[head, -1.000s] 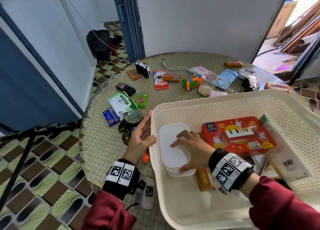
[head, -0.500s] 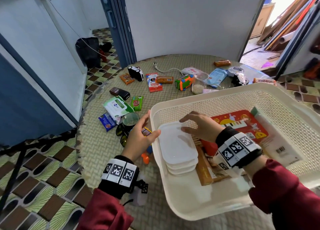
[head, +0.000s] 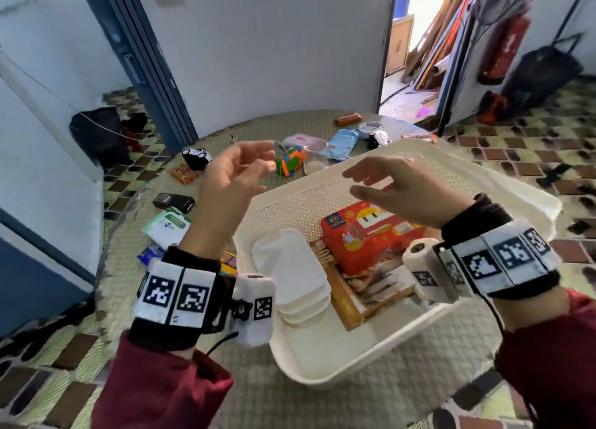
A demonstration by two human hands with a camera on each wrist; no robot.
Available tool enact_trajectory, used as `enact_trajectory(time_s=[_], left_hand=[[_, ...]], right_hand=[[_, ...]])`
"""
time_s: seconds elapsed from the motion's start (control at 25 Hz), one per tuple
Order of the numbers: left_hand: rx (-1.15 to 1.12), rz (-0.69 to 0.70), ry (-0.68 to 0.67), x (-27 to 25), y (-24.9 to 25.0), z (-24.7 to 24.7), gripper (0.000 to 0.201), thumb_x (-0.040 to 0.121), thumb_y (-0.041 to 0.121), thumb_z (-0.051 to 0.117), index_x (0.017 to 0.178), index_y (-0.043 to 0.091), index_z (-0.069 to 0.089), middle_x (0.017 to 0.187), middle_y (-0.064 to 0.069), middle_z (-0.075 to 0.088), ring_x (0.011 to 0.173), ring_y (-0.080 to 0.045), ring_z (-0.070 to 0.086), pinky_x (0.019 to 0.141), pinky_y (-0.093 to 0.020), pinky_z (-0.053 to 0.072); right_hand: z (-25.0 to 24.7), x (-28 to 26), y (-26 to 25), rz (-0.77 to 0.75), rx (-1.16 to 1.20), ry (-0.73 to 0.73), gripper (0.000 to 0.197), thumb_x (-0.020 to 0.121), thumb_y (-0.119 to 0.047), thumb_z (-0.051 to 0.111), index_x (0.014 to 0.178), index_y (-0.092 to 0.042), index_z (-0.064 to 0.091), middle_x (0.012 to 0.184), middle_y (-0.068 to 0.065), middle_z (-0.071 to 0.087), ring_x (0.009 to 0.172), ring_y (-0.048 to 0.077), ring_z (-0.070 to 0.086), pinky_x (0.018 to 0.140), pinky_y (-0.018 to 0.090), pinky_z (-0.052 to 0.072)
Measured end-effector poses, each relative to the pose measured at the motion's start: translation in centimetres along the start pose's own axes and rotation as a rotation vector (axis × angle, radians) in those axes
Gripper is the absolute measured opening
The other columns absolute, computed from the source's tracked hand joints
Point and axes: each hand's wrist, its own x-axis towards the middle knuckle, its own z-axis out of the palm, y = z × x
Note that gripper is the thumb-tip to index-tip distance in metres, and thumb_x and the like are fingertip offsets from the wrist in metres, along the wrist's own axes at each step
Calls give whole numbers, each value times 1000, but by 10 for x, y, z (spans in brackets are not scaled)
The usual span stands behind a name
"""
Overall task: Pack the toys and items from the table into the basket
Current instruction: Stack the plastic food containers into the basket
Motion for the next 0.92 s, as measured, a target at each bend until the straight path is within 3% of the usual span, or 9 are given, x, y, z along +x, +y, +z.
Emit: enact_trajectory(time_s=[0.2,0.32,0.4,0.52,0.6,0.76,0.84,0.92], left_hand=[[-82,67,-249,2,40,94,21,91,10,56,108,18,65,106,3,70,97,-8,65,76,-23,52],[-157,105,-404,-14,58,158,19,87,11,60,103,19,66,103,0,70,93,-9,66,76,-23,52],[-188,109,-517,-30,63,207,22,81,16,61,102,19,67,103,-3,71,95,-12,66,78,-24,51],[-197,96,-654,-55,61,280,24,75,22,59,97,24,67,101,0,71,92,-10,65,74,-17,47],[-194,81,-749,-69,54,324,18,80,18,61,97,24,66,101,1,70,92,-9,62,71,-14,45],[-141,-20,-900,-98,36,408,19,89,3,58,104,13,65,100,-6,68,87,-12,60,67,-13,47],[-93,-40,-936,-107,22,439,19,89,4,58,103,14,65,101,-6,67,87,-13,60,69,-14,50],[-43,-58,-949,-111,5,460,18,89,6,59,102,17,65,102,-6,67,93,-19,62,80,-22,53]], right_hand=[[-53,-69,32,163,-10,148,28,90,-31,57,117,-27,60,108,-12,62,96,6,59,77,12,45],[-78,-115,64,278,50,316,23,89,-22,60,112,-21,64,103,-7,65,91,7,62,72,2,42],[-94,-154,91,366,89,380,22,89,-18,60,111,-18,64,102,-4,65,89,8,62,73,7,45],[-112,-214,135,498,178,448,21,90,-15,60,110,-18,63,101,-2,66,87,9,62,74,16,51],[-119,-250,166,572,226,502,20,90,-13,60,109,-16,64,101,0,66,87,11,62,70,13,50],[-131,-322,224,731,232,519,17,91,-14,58,106,-17,65,99,-3,66,90,7,61,71,11,45],[-134,-351,248,809,248,491,16,91,-14,58,105,-19,64,98,-4,65,91,7,61,73,13,44],[-134,-373,271,881,256,457,17,91,-16,58,106,-22,64,99,-4,66,93,8,61,79,18,47]])
